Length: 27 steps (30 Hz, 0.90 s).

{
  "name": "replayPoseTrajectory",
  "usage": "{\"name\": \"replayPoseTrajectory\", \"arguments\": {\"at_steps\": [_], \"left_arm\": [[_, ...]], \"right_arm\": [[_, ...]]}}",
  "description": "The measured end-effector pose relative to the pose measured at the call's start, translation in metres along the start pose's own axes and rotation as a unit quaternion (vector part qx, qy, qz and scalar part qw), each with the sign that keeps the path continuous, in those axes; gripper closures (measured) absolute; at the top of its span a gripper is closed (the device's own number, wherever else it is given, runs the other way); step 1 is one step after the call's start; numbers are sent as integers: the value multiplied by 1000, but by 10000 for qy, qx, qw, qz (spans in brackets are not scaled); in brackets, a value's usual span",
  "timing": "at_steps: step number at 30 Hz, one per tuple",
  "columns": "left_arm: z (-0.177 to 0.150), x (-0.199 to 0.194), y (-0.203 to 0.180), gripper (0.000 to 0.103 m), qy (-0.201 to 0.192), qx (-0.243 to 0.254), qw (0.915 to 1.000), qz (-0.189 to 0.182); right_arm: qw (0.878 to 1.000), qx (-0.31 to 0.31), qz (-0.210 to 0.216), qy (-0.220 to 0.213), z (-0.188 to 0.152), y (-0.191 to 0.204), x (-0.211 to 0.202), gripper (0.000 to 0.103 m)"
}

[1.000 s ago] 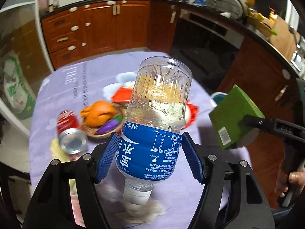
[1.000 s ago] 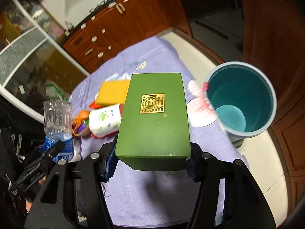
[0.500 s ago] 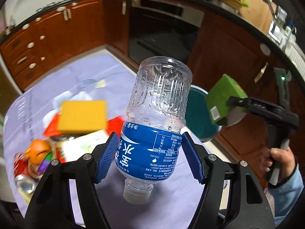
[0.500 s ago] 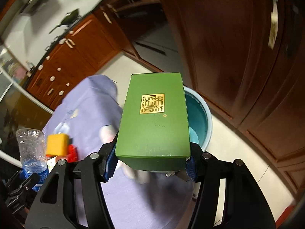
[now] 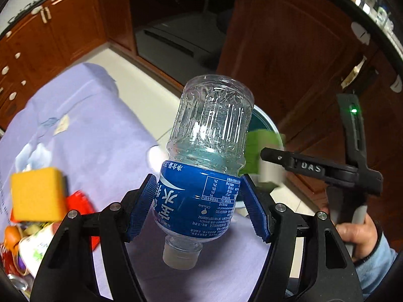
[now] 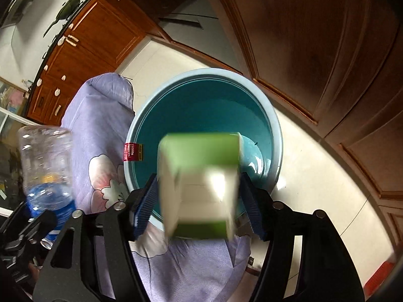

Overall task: Collect trash
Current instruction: 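Carry the green box over the teal bin and open the right tool, then carry the water bottle over the teal bin and open the left tool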

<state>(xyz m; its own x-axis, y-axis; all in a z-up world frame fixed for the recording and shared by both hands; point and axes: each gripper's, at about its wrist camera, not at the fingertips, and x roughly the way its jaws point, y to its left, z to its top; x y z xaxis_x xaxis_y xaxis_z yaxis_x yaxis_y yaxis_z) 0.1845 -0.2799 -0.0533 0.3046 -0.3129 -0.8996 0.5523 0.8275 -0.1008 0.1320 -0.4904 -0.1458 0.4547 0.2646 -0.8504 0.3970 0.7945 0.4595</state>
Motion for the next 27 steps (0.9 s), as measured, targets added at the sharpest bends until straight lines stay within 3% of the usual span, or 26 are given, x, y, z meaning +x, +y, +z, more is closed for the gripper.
{"name": "replayPoseTrajectory", "arguments": {"at_steps": [10, 15, 19, 27], "left_arm": [[20, 44, -22, 34, 413, 280, 9987, 33], [24, 62, -18, 32, 627, 193, 9977, 194], [24, 58, -16, 26, 576, 121, 9980, 217], [15, 43, -13, 26, 479, 35, 9987, 190]], "right_arm": [[9991, 335, -135, -218, 6, -35, -24, 27], [9981, 486, -164, -336, 9, -47, -37, 22], [9981, 497, -199, -306, 8, -46, -36, 21], [9981, 550, -244, -152, 5, -39, -28, 21]]}}
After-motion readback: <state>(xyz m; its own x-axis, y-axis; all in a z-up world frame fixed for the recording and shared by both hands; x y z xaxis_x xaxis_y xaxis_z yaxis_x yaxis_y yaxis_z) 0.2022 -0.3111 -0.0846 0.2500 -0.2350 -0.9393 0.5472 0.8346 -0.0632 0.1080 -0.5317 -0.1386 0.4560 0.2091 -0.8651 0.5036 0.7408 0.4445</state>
